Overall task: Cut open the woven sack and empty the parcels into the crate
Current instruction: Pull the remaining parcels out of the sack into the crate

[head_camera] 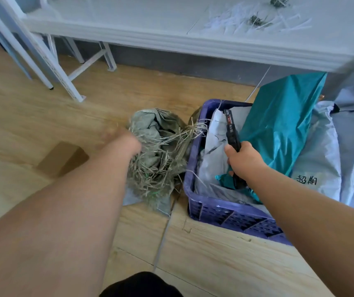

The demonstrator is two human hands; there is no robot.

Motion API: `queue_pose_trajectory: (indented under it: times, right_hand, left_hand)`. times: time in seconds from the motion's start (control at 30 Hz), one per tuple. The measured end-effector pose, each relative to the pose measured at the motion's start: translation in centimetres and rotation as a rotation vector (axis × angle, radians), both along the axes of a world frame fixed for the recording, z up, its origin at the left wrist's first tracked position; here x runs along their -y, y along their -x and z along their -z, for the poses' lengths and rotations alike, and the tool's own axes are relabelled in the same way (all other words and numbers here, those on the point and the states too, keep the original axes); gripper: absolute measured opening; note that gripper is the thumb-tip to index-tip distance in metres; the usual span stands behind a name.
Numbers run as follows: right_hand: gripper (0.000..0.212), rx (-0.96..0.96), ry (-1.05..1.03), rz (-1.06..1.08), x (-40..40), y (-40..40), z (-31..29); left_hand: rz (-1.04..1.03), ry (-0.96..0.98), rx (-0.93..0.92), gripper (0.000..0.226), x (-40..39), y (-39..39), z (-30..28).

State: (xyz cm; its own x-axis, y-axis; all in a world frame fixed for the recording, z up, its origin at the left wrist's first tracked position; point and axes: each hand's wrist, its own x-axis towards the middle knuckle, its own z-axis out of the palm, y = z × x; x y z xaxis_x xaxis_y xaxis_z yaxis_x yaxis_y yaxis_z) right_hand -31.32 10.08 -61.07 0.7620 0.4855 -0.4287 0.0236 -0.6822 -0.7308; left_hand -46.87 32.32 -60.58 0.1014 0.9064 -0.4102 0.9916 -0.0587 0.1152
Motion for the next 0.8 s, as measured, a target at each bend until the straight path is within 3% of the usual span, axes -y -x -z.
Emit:
queue_pose_trajectory:
  times: [0.03,0.1,0.13,0.2,0.3,0.4,0.47,0.57,0.63,0.73,0.8]
  right_hand:
    - [0.044,0.003,0.000,-0.001,0.1,0.0,0.0]
    - [0.042,0.006,-0.002,-0.001,0.2,0.0,0.1]
    - [0.041,0.006,-0.007,-0.001,0.3,0.0,0.2]
    - [0.039,0.003,-0.021,0.006,0.6,-0.1,0.2]
    - [0.036,-0.010,-0.041,0.016,1.0,-0.3,0.3]
    - [0.034,-0.027,-0.076,0.024,1.2,-0.5,0.3]
    - [0.033,-0.033,-0.090,0.011,1.1,-0.6,0.2]
    - [0.031,-0.024,-0.118,-0.027,0.6,-0.5,0.1]
    - [0.022,-0.074,-0.209,-0.011,-0.1,-0.1,0.1]
    - [0.019,-0.146,-0.242,0.043,-0.6,0.4,0.3]
    - [0.022,-0.183,-0.210,0.059,-0.5,0.2,0.6]
  left_hand:
    - [0.016,-0.188,0.103,0.071,0.5,-1.0,-0.6]
    - [0.139,-0.559,0.460,0.062,1.9,-4.1,-1.6]
    - [0.246,-0.600,0.631,0.057,3.0,-5.8,-2.2]
    - [0.456,-0.412,0.818,0.055,4.9,-9.0,-2.2]
    - [0.554,-0.068,0.753,0.064,5.7,-11.9,0.1]
    - [0.585,0.057,0.521,0.098,4.9,-12.5,2.1]
    - [0.609,0.104,0.339,0.108,4.7,-12.5,3.0]
    - [0.659,-0.056,0.078,0.079,5.3,-12.5,3.3]
    - [0.656,-0.209,0.032,0.055,5.6,-12.5,2.8]
    - [0.614,-0.290,0.103,0.031,5.2,-11.6,2.1]
    - [0.536,-0.225,0.281,0.036,5.4,-10.4,1.3]
